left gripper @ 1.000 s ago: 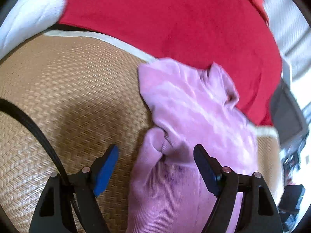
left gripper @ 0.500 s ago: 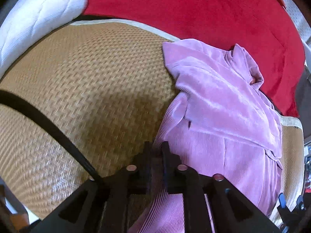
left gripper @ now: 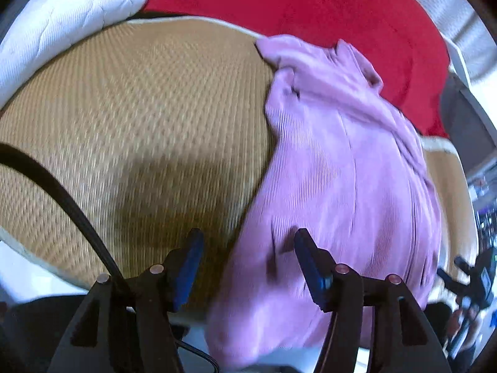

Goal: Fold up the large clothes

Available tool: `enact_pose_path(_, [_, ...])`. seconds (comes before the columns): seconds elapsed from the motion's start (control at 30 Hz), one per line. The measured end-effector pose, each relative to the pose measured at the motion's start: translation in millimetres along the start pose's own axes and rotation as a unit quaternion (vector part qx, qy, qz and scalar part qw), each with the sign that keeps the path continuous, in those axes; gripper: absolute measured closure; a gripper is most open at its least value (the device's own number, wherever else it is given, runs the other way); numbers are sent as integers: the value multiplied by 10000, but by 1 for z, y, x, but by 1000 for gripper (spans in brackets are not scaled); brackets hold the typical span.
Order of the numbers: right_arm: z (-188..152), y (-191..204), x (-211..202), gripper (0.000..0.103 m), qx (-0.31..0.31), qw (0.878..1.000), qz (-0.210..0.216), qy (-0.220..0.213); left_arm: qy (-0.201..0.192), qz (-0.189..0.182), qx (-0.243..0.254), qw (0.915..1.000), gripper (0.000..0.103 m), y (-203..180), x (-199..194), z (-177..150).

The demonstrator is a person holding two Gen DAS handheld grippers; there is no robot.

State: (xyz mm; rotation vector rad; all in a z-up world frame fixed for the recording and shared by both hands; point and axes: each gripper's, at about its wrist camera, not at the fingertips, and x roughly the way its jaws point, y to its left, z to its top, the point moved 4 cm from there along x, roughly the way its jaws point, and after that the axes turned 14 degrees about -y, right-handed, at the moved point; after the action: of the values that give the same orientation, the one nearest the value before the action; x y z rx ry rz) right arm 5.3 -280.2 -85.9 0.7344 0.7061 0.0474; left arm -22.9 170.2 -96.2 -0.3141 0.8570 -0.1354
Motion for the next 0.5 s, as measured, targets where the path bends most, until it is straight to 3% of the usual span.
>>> enact_pose_path(0.13, [-17, 2, 1, 7, 34, 9997, 49, 227, 203, -82, -78, 9997, 41, 8, -9, -28])
enact_pose_path(0.43, [-32, 11, 8, 13, -233, 9988, -191, 399, 593, -88, -314, 9977, 41, 1, 9, -52])
enact_pose_path(0.5, [-34, 14, 10, 15, -388, 9978, -315, 432, 690, -34, -305, 9971, 46, 4, 5, -61])
